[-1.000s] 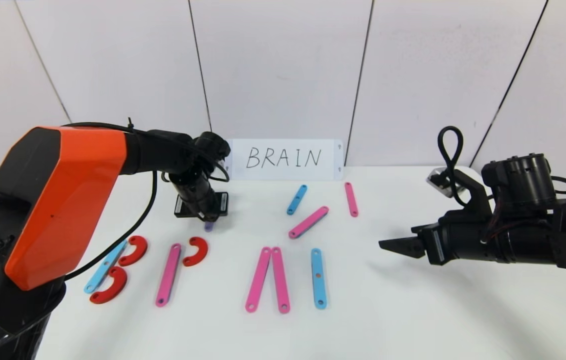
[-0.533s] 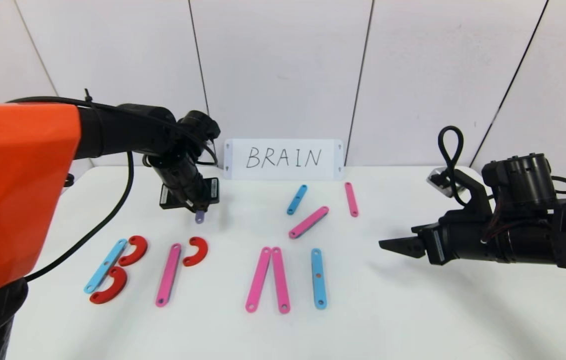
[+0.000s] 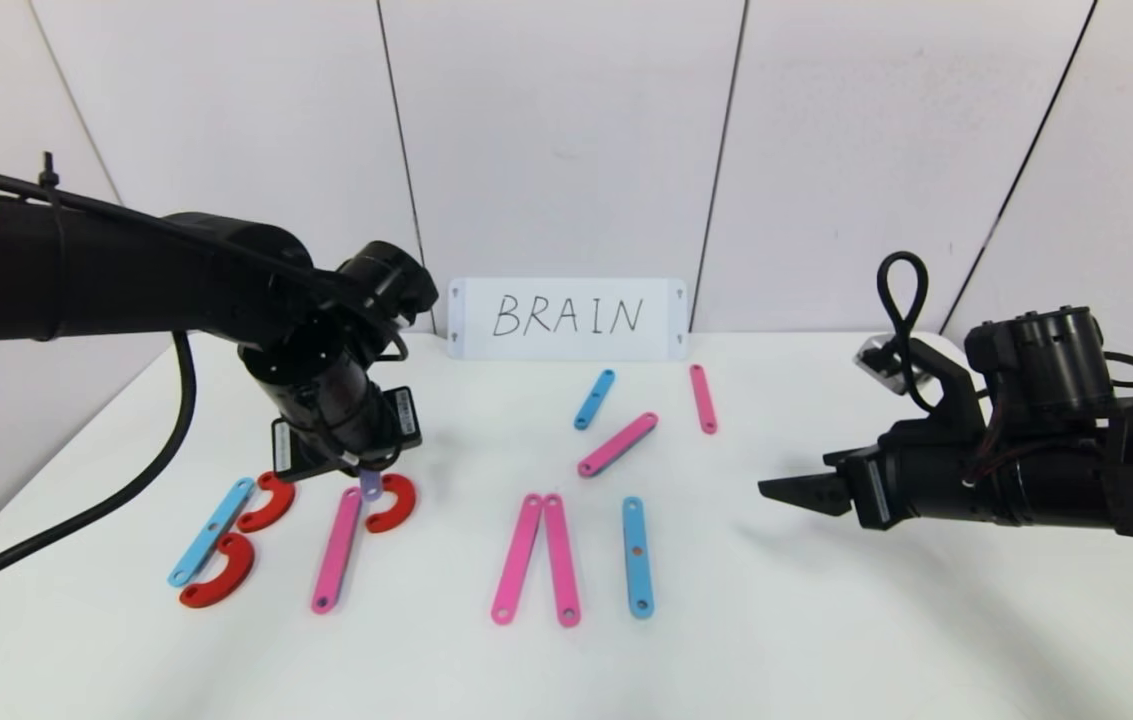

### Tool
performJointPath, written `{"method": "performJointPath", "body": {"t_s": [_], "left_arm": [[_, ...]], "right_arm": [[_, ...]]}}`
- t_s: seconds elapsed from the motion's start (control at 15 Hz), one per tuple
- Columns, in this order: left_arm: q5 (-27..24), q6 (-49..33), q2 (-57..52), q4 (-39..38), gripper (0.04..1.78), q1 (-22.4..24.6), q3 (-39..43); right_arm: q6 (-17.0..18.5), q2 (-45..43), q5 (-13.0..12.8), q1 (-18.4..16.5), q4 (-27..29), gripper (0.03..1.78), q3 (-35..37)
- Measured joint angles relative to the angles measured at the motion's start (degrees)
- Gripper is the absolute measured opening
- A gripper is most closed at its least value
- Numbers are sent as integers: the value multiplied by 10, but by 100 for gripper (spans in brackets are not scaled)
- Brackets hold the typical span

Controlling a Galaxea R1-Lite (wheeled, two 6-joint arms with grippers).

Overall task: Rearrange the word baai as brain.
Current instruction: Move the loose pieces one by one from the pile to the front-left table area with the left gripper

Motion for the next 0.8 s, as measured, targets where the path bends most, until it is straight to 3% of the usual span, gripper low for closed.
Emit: {"method": "performJointPath", "body": {"t_s": [0.33, 0.53, 0.8], "left_arm": [[13, -129, -61, -33, 27, -67, 111], [12, -151, -65, -37, 27, -76, 142], [11, -156, -55, -110, 27, -78, 196]], "right_arm": [[0, 0, 1, 1, 0, 173, 0], [0, 0, 0, 1, 0, 173, 0], [0, 1, 0, 1, 0, 173, 0]]}}
